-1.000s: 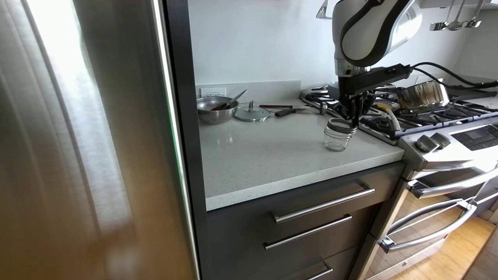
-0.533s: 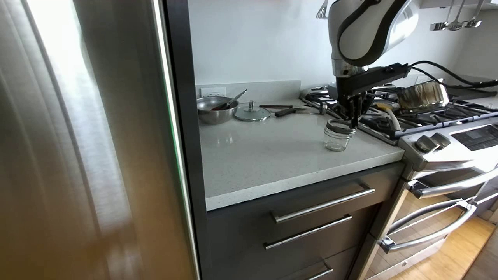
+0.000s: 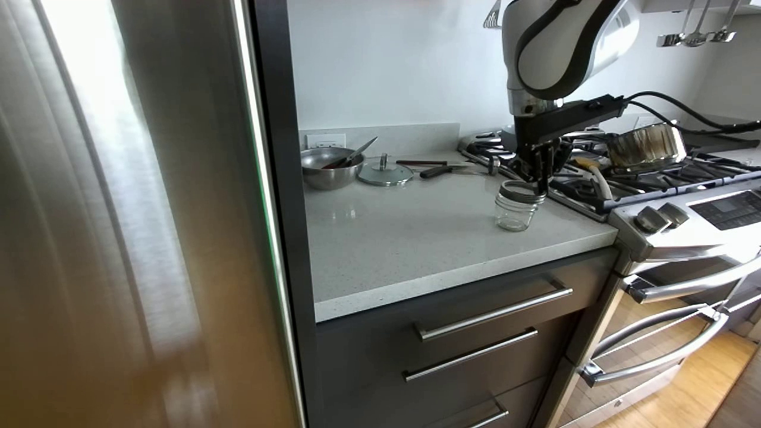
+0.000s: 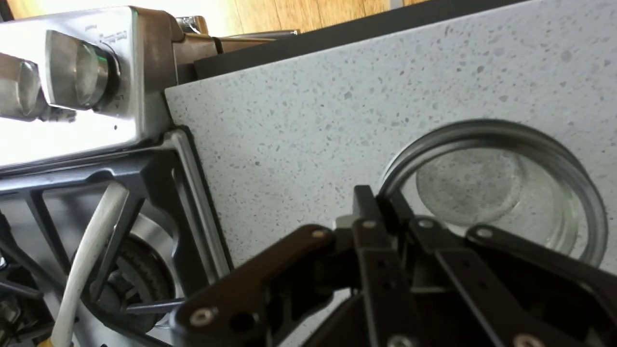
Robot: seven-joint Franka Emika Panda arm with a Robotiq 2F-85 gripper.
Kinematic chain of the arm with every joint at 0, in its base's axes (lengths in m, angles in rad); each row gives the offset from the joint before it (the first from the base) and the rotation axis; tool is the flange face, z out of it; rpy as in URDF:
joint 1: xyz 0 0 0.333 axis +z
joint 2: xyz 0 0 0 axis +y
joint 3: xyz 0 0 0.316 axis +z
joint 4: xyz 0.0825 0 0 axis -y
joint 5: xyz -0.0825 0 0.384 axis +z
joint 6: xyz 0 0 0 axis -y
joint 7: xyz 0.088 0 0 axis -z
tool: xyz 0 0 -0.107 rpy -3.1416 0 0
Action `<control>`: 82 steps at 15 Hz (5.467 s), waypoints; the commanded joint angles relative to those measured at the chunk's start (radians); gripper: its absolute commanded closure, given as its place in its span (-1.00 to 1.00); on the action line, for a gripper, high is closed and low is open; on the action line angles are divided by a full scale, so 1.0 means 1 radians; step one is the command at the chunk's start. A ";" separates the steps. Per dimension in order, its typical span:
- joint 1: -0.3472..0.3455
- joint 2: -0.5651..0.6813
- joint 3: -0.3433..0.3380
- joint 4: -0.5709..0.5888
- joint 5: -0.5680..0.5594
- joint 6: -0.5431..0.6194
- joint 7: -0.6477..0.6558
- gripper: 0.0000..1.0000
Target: Pick up the mason jar lid and place it on the clear jar
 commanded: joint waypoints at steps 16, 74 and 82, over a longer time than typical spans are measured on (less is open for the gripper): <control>-0.006 0.030 0.002 0.018 -0.001 -0.017 0.006 0.32; -0.021 -0.060 0.063 -0.096 0.161 0.096 -0.061 -1.00; -0.028 -0.065 0.072 -0.102 0.167 0.079 -0.079 -1.00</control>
